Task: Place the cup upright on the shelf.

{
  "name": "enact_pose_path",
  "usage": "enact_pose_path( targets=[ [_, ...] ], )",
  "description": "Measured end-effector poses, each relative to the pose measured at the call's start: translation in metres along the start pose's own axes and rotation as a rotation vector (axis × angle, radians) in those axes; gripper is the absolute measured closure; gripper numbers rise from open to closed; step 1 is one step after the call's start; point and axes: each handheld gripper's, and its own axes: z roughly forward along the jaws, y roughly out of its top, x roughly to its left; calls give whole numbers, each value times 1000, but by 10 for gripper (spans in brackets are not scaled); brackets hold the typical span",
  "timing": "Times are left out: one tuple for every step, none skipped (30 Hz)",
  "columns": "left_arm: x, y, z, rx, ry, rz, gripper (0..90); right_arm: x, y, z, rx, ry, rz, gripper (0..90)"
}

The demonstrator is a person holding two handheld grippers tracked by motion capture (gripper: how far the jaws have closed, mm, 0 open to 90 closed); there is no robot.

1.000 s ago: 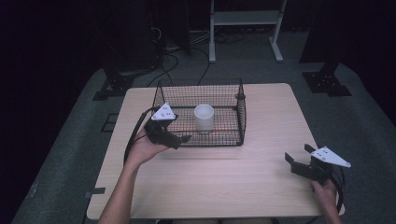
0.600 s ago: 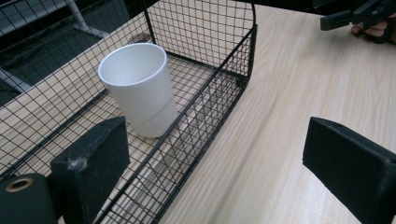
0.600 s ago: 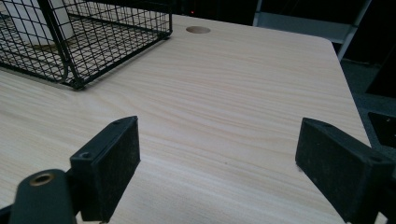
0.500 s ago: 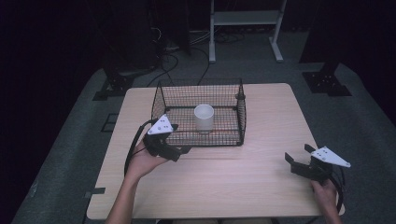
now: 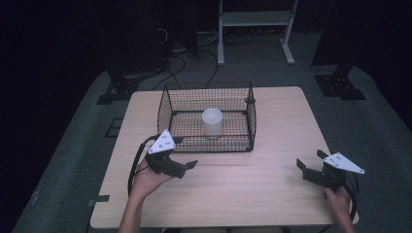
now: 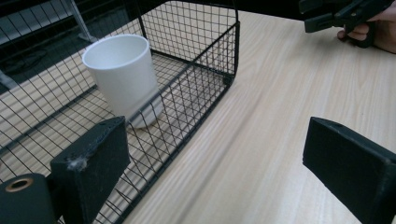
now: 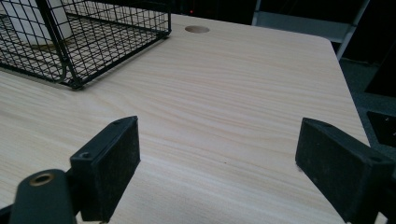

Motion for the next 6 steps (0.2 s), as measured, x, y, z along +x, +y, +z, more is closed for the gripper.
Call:
enact_pose_path(
  targets=[
    [-2,-3,-1,-7,3,-2,62,0,0,0,-1,0,0,131],
    [-4,-6,-2,-9,4,-8,57,0,0,0,0,-2,-1,131],
    [-7,-10,-3,-14,6,-16,57,0,0,0,0,-3,0,131],
    [-10,-14,-4,-23,2,-22,57,0,0,0,-2,-2,0,130],
    [-11,-17,-4,-33,-8,-22,56,0,0,0,-1,-3,0,130],
    [-13,-22,-3,-46,-15,-24,57,0,0,-1,-2,-4,-1,131]
  ],
)
